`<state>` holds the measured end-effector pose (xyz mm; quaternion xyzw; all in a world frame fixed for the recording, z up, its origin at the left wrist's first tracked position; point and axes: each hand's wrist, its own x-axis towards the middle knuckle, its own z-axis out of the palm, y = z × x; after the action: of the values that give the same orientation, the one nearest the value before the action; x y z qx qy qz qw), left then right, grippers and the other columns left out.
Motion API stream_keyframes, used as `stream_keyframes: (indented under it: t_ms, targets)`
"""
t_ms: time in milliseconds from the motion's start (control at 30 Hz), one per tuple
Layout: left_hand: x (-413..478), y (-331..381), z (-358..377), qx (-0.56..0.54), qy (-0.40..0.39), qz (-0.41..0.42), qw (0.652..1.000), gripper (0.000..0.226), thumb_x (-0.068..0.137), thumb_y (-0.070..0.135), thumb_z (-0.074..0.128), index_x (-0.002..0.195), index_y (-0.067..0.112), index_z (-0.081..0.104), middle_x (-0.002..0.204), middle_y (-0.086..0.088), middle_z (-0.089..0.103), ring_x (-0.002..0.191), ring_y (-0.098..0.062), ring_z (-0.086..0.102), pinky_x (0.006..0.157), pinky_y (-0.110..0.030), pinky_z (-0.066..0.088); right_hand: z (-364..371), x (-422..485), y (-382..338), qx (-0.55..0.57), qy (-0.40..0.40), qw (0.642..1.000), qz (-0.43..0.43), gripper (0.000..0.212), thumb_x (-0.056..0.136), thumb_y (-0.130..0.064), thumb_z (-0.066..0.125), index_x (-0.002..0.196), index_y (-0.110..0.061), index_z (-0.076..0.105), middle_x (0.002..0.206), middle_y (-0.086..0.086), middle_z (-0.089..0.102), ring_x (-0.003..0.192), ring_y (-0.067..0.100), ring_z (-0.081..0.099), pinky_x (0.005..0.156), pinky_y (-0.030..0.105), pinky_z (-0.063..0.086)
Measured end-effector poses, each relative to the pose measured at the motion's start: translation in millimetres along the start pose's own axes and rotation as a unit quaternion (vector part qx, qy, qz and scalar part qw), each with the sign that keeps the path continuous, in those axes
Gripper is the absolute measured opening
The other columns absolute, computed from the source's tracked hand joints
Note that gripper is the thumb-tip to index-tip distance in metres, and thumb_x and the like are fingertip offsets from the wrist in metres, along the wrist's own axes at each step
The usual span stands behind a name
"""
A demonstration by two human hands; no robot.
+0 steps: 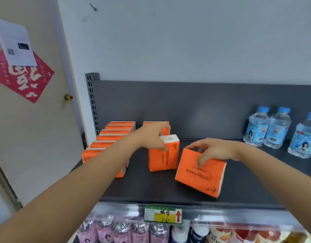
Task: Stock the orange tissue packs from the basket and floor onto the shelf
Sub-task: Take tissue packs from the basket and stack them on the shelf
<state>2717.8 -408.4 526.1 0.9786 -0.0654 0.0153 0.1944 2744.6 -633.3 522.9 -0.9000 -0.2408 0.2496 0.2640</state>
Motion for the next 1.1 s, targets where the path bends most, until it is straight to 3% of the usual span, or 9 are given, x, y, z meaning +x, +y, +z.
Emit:
stream_keyframes:
  t_ms: [167, 233, 333, 400, 467, 533, 700, 967, 1100]
  targets:
    - [9.6, -8.1, -2.5, -0.007, 0.023, -0.024, 0.999, 0.074, 0.09, 0.024, 0.061, 0.15, 0.039, 0.02, 0.148, -0.01, 0.032, 0.127, -0.027, 0.046, 0.101, -0.035, 0.04, -9.3, 5.5, 22.4, 0.109, 0.053, 0.993, 0.005, 0.077, 0.056, -0.019, 0.067, 0.125, -0.048, 0.047, 0.093, -0.001, 0.068, 0.075, 0.017, 0.072, 0.062, 0.027, 0.054]
    - [10.2, -11.9, 2.7, -0.024, 0.002, -0.038, 0.999, 0.072, 0.095, 0.022, 0.054, 0.149, 0.044, 0.012, 0.15, -0.015, 0.024, 0.112, -0.021, 0.049, 0.1, -0.036, 0.039, -11.6, 7.6, 28.7, 0.156, 0.081, 0.984, -0.007, 0.066, 0.058, -0.018, 0.066, 0.119, -0.04, 0.055, 0.093, -0.003, 0.07, 0.073, 0.016, 0.072, 0.061, 0.028, 0.055]
    - [11.5, -20.0, 15.3, -0.034, 0.007, -0.04, 0.999, 0.054, 0.097, 0.019, 0.05, 0.141, 0.038, 0.024, 0.129, -0.004, 0.032, 0.072, -0.004, 0.033, 0.071, -0.017, 0.033, -12.4, 10.7, 34.1, 0.211, 0.111, 0.971, -0.016, 0.043, 0.074, -0.005, 0.066, 0.11, -0.026, 0.056, 0.095, 0.004, 0.069, 0.075, 0.018, 0.07, 0.062, 0.029, 0.056]
    - [10.8, -25.8, 21.2, -0.018, 0.028, -0.062, 0.998, 0.048, 0.095, 0.013, 0.05, 0.134, 0.03, 0.027, 0.121, -0.005, 0.034, 0.092, -0.015, 0.046, 0.083, -0.028, 0.036, -13.5, 13.0, 36.2, 0.238, 0.133, 0.962, -0.019, 0.033, 0.081, 0.002, 0.061, 0.105, -0.019, 0.052, 0.099, 0.011, 0.067, 0.083, 0.026, 0.068, 0.074, 0.038, 0.058]
    - [11.0, -32.3, 25.5, 0.007, 0.035, -0.08, 0.996, 0.052, 0.092, 0.006, 0.049, 0.132, 0.03, 0.025, 0.127, -0.008, 0.035, 0.128, -0.032, 0.039, 0.101, -0.043, 0.034, -14.0, 15.4, 36.1, 0.256, 0.152, 0.954, -0.025, 0.03, 0.081, 0.003, 0.062, 0.101, -0.016, 0.049, 0.1, 0.013, 0.066, 0.088, 0.029, 0.067, 0.083, 0.044, 0.056]
    - [12.2, -37.9, 29.7, 0.032, 0.048, -0.088, 0.994, 0.057, 0.091, 0.002, 0.049, 0.134, 0.03, 0.023, 0.132, -0.011, 0.036, 0.136, -0.035, 0.032, 0.108, -0.047, 0.031, -11.7, 18.1, 33.5, 0.264, 0.167, 0.95, -0.032, 0.032, 0.081, 0.004, 0.063, 0.102, -0.015, 0.047, 0.101, 0.014, 0.065, 0.088, 0.029, 0.067, 0.082, 0.044, 0.057]
    - [15.3, -45.4, 36.3, 0.092, 0.083, -0.116, 0.985, 0.062, 0.088, -0.004, 0.051, 0.14, 0.018, 0.026, 0.144, -0.015, 0.023, 0.139, -0.038, 0.026, 0.111, -0.044, 0.032, 2.4, 27.5, 24.4, 0.287, 0.173, 0.94, -0.058, 0.057, 0.079, 0.006, 0.06, 0.127, -0.023, 0.053, 0.117, 0.013, 0.061, 0.1, 0.028, 0.067, 0.08, 0.042, 0.058]
    - [1.0, -29.0, 31.5, 0.151, 0.157, 0.017, 0.976, 0.055, 0.08, 0.024, 0.059, 0.133, 0.021, 0.046, 0.14, -0.001, 0.043, 0.131, -0.022, 0.033, 0.116, -0.046, 0.02, 13.3, 37.0, 8.7, 0.166, 0.199, 0.965, -0.043, 0.039, 0.07, 0.002, 0.071, 0.102, -0.016, 0.058, 0.102, 0.006, 0.063, 0.091, 0.023, 0.063, 0.074, 0.033, 0.053]
    - [-16.3, -5.4, 25.1, 0.088, 0.071, 0.036, 0.993, 0.063, 0.08, 0.033, 0.066, 0.137, 0.024, 0.041, 0.119, 0.008, 0.048, 0.12, -0.014, 0.038, 0.104, -0.038, 0.023, 22.4, 44.3, -2.3, 0.294, 0.181, 0.937, -0.057, 0.033, 0.069, 0.011, 0.059, 0.088, -0.015, 0.054, 0.086, 0.006, 0.062, 0.076, 0.023, 0.061, 0.064, 0.031, 0.05]
